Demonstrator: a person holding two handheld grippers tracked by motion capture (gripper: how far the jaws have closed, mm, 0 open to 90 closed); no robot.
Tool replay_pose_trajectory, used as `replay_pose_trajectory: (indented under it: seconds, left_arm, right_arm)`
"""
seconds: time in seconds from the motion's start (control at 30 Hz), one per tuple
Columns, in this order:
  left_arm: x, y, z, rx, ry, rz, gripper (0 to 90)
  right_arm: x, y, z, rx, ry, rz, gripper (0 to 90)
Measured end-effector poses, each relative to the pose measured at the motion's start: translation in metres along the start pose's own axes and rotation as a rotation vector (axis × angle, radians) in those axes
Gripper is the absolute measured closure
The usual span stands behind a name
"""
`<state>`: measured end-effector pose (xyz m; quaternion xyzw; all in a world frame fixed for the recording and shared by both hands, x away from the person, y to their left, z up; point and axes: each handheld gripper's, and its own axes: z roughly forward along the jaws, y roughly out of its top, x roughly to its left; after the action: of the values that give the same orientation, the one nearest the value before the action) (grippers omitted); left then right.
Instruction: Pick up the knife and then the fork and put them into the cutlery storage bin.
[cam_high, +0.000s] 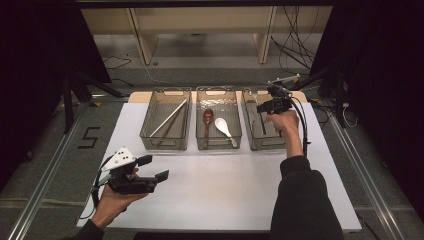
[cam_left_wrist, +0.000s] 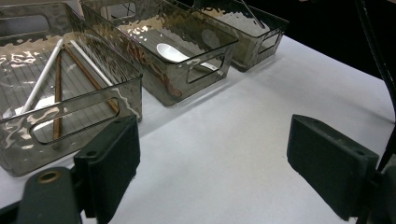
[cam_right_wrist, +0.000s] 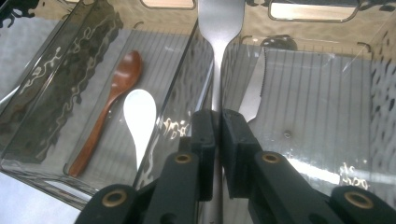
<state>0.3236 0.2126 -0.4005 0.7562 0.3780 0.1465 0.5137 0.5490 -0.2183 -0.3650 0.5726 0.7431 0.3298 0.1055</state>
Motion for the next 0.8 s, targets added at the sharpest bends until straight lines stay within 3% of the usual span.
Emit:
replay_pose_trajectory:
  seconds: [0.8]
  left_arm:
    - [0.000,0.000,0.000,0.001,-0.002,0.000,16.7]
  right_arm:
    - [-0.002,-0.013,0.020,0.046,-0.027,0.036,82.1]
